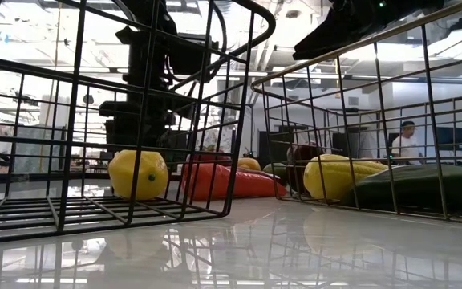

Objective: Sort produce into baskets
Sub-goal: Put the top red tomato into the black wire basket

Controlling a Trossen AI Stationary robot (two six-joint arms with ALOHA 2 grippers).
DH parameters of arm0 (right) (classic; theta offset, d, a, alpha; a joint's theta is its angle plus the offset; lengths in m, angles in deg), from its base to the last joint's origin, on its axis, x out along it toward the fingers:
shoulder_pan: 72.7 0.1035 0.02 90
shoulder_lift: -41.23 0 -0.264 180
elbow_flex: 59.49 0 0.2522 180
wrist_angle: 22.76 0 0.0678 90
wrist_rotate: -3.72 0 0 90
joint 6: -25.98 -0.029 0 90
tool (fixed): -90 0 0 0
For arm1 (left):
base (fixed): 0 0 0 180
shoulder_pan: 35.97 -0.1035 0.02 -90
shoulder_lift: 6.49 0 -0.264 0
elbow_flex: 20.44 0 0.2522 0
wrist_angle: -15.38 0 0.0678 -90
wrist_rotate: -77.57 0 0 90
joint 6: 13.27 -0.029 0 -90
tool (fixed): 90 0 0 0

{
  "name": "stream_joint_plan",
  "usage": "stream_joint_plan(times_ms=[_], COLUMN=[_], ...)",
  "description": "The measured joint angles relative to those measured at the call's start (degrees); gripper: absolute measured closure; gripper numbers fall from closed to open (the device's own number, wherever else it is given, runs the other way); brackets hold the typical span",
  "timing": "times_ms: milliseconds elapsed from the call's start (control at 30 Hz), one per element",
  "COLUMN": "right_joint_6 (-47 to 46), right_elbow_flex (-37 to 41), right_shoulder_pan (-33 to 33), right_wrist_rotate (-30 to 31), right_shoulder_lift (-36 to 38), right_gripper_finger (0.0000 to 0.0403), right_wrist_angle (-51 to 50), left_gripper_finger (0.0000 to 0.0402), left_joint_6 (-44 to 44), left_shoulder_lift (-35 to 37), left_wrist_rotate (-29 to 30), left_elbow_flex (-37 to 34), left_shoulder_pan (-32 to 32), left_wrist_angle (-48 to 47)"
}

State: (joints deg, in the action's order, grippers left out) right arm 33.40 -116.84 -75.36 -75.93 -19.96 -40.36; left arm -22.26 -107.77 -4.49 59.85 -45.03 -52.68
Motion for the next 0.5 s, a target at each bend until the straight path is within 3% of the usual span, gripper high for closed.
stream_joint_plan(times_ms=[500], right_joint_6=[0.6], right_elbow_flex=[0.0], right_shoulder_pan=[0.0], right_wrist_rotate=[0.0], right_shoulder_lift=[0.0], right_gripper_finger=[0.0135], right_wrist_angle=[2.1], left_gripper_finger=[0.0028], left_joint_6=[0.5], left_shoulder_lift=[-0.1], left_wrist_rotate=[1.8], left_elbow_flex=[-3.7], left_shoulder_pan=[0.1], left_wrist_angle=[2.1])
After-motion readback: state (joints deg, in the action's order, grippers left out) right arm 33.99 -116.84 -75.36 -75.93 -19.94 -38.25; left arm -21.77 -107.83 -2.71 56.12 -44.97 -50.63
